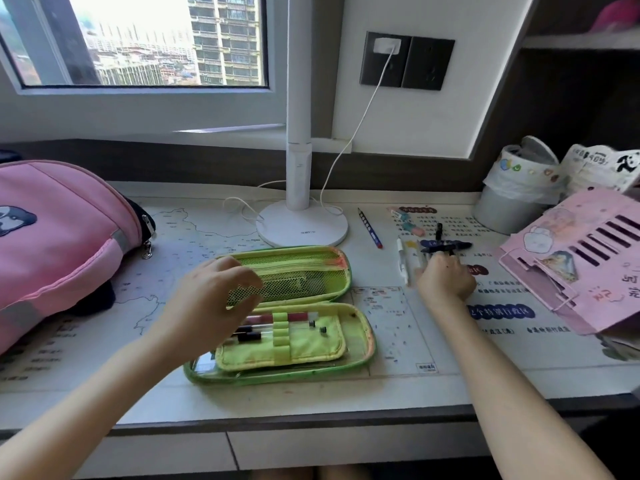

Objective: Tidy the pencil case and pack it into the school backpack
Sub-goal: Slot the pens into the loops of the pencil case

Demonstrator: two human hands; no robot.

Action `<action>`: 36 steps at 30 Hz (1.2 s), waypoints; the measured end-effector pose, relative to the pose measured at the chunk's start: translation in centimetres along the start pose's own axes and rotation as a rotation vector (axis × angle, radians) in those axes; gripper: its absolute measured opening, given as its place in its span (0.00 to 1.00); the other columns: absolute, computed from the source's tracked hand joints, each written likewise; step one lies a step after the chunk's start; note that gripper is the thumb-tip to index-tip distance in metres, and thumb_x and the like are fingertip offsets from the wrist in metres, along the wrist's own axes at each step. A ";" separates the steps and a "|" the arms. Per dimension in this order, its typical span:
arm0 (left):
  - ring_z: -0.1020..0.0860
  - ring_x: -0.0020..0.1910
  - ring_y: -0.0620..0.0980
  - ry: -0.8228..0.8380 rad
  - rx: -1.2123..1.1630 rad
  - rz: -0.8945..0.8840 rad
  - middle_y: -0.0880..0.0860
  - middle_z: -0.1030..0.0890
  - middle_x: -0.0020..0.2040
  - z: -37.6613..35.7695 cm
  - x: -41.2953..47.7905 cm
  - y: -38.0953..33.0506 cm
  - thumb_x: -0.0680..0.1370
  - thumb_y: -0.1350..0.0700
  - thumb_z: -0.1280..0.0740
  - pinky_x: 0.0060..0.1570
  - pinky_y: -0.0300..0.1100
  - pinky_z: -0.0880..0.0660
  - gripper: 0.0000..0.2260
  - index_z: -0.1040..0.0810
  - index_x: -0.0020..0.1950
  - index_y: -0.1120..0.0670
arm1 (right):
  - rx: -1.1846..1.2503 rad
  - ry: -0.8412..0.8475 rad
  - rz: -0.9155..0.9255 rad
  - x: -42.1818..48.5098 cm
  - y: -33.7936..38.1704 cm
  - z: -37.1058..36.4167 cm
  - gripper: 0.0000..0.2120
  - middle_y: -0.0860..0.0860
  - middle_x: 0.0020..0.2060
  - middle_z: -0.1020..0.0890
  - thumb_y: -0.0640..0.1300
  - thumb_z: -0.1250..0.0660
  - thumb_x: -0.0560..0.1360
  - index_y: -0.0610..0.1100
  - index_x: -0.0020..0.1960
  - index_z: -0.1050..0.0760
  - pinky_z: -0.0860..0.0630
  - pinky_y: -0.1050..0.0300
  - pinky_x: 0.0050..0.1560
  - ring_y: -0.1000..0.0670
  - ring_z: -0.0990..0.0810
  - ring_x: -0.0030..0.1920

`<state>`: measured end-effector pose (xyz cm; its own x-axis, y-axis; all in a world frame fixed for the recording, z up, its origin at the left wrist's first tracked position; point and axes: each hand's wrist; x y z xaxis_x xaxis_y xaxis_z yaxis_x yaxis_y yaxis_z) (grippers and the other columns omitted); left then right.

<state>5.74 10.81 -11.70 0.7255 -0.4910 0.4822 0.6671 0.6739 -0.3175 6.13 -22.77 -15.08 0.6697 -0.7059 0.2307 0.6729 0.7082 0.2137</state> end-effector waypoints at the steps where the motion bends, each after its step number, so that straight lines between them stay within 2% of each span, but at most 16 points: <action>1: 0.24 0.41 0.50 -0.003 0.003 -0.001 0.48 0.21 0.43 0.1 0.0 0.1 0.71 0.51 0.32 0.38 0.41 0.32 0.05 0.19 0.45 0.50 | -0.015 0.049 -0.016 0.3 -0.1 0.1 0.17 0.41 0.52 0.22 0.49 0.35 0.75 0.38 0.57 0.26 0.31 0.55 0.40 0.42 0.22 0.49; 7: 0.23 0.43 0.51 0.027 -0.016 0.003 0.48 0.22 0.43 -0.2 0.5 0.0 0.72 0.54 0.30 0.39 0.44 0.29 0.03 0.19 0.45 0.49 | -0.185 0.086 0.083 0.3 -0.5 0.2 0.11 0.44 0.48 0.21 0.46 0.35 0.76 0.38 0.52 0.23 0.32 0.58 0.38 0.45 0.25 0.47; 11: 0.24 0.43 0.50 0.017 -0.047 0.009 0.47 0.22 0.45 -0.6 0.9 -0.7 0.72 0.55 0.29 0.40 0.43 0.29 0.04 0.19 0.46 0.49 | -0.094 0.059 0.040 -0.7 -0.6 0.9 0.10 0.46 0.36 0.25 0.44 0.37 0.77 0.37 0.45 0.23 0.36 0.61 0.31 0.47 0.28 0.35; 13: 0.23 0.43 0.49 0.010 -0.070 -0.001 0.47 0.21 0.44 -0.7 0.9 -0.9 0.72 0.53 0.30 0.41 0.44 0.27 0.04 0.19 0.46 0.49 | 0.077 0.041 0.019 -1.8 -1.1 2.1 0.13 0.49 0.28 0.28 0.44 0.38 0.77 0.40 0.37 0.26 0.39 0.63 0.28 0.50 0.31 0.27; 15: 0.23 0.42 0.45 -0.002 -0.133 0.009 0.46 0.21 0.43 -0.9 0.9 -1.3 0.73 0.54 0.31 0.41 0.42 0.27 0.03 0.19 0.46 0.49 | 0.415 0.070 0.076 -4.0 -1.2 3.6 0.13 0.50 0.26 0.27 0.43 0.37 0.77 0.41 0.36 0.25 0.40 0.62 0.24 0.52 0.33 0.24; 18: 0.23 0.43 0.38 0.046 -0.326 0.133 0.42 0.20 0.44 -1.5 1.0 -2.8 0.75 0.51 0.34 0.43 0.38 0.26 0.06 0.20 0.49 0.49 | 1.085 0.357 0.155 -9.3 0.4 5.9 0.07 0.47 0.32 0.21 0.40 0.36 0.77 0.39 0.42 0.23 0.29 0.62 0.26 0.53 0.27 0.28; 20: 0.21 0.46 0.39 0.118 -0.557 0.269 0.42 0.19 0.47 -1.5 1.1 -4.3 0.72 0.44 0.37 0.47 0.39 0.24 0.14 0.21 0.53 0.48 | 1.330 0.579 0.177 -12.5 2.0 6.5 0.06 0.46 0.32 0.21 0.39 0.36 0.76 0.37 0.44 0.23 0.26 0.62 0.27 0.52 0.26 0.29; 22: 0.20 0.48 0.42 0.131 -0.743 0.330 0.45 0.17 0.48 -1.4 1.3 -5.6 0.70 0.42 0.37 0.46 0.38 0.23 0.17 0.21 0.54 0.48 | 1.383 0.681 0.241 -14.7 3.3 6.6 0.07 0.46 0.31 0.21 0.40 0.35 0.75 0.36 0.46 0.23 0.27 0.61 0.27 0.52 0.26 0.28; 24: 0.19 0.46 0.45 0.113 -0.891 0.340 0.49 0.16 0.45 -1.1 1.1 -6.6 0.70 0.45 0.36 0.42 0.36 0.23 0.15 0.20 0.51 0.52 | 1.372 0.746 0.325 -16.3 4.2 6.6 0.07 0.47 0.32 0.21 0.42 0.35 0.75 0.38 0.46 0.21 0.25 0.60 0.28 0.51 0.25 0.29; 26: 0.19 0.41 0.49 0.079 -1.027 0.361 0.52 0.17 0.41 -0.9 0.6 -6.8 0.71 0.50 0.34 0.43 0.42 0.22 0.13 0.20 0.48 0.58 | 1.344 0.775 0.382 -16.9 4.6 6.4 0.07 0.47 0.34 0.19 0.43 0.35 0.75 0.41 0.46 0.21 0.23 0.59 0.32 0.51 0.22 0.32; 28: 0.21 0.37 0.47 0.038 -1.033 0.372 0.52 0.19 0.36 -0.3 -0.2 -5.9 0.71 0.52 0.33 0.42 0.45 0.23 0.11 0.19 0.47 0.58 | 1.238 0.670 0.417 -16.4 4.3 5.7 0.07 0.50 0.37 0.17 0.46 0.35 0.75 0.44 0.48 0.21 0.22 0.60 0.37 0.52 0.19 0.36; 29: 0.22 0.34 0.44 0.012 -0.935 0.352 0.49 0.20 0.35 0.0 -0.7 -4.9 0.72 0.53 0.34 0.38 0.40 0.23 0.08 0.19 0.47 0.55 | 1.137 0.555 0.445 -15.9 4.0 5.1 0.07 0.52 0.38 0.17 0.48 0.35 0.75 0.46 0.48 0.21 0.22 0.63 0.39 0.55 0.19 0.38; 31: 0.25 0.32 0.40 -0.037 -0.536 0.201 0.44 0.22 0.33 0.7 -1.8 -2.2 0.75 0.55 0.35 0.32 0.30 0.29 0.08 0.20 0.52 0.52 | 0.876 0.276 0.512 -14.7 2.9 4.0 0.07 0.56 0.38 0.17 0.50 0.35 0.75 0.48 0.47 0.21 0.27 0.70 0.38 0.60 0.21 0.38; 33: 0.27 0.36 0.41 0.011 -0.193 0.059 0.41 0.24 0.36 1.4 -3.2 0.6 0.76 0.53 0.37 0.34 0.28 0.32 0.12 0.22 0.58 0.50 | 0.690 0.085 0.573 -14.0 2.0 3.1 0.06 0.55 0.38 0.18 0.48 0.34 0.75 0.47 0.45 0.20 0.30 0.67 0.37 0.58 0.23 0.38; 35: 0.28 0.37 0.42 0.081 -0.057 0.033 0.39 0.25 0.39 1.8 -4.9 2.5 0.74 0.54 0.37 0.37 0.28 0.34 0.14 0.22 0.59 0.50 | 0.611 0.003 0.639 -13.7 1.7 2.2 0.05 0.53 0.38 0.17 0.45 0.32 0.74 0.45 0.43 0.19 0.31 0.61 0.40 0.53 0.22 0.40; 36: 0.27 0.38 0.43 0.088 -0.001 0.017 0.40 0.25 0.39 2.0 -5.6 3.1 0.74 0.55 0.34 0.38 0.33 0.32 0.12 0.22 0.57 0.50 | 0.596 -0.008 0.668 -13.7 1.7 1.9 0.04 0.53 0.38 0.17 0.45 0.31 0.73 0.45 0.43 0.19 0.31 0.60 0.41 0.51 0.22 0.42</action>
<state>3.44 16.74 -13.74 0.7486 -0.5263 0.4034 0.6549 0.6819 -0.3257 -2.48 -11.87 -16.12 0.8597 -0.1450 0.4897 -0.1332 0.8620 0.4891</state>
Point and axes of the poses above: each hand's wrist, its own x-axis towards the middle knuckle, its own z-axis out of the back of the hand, y = z × x
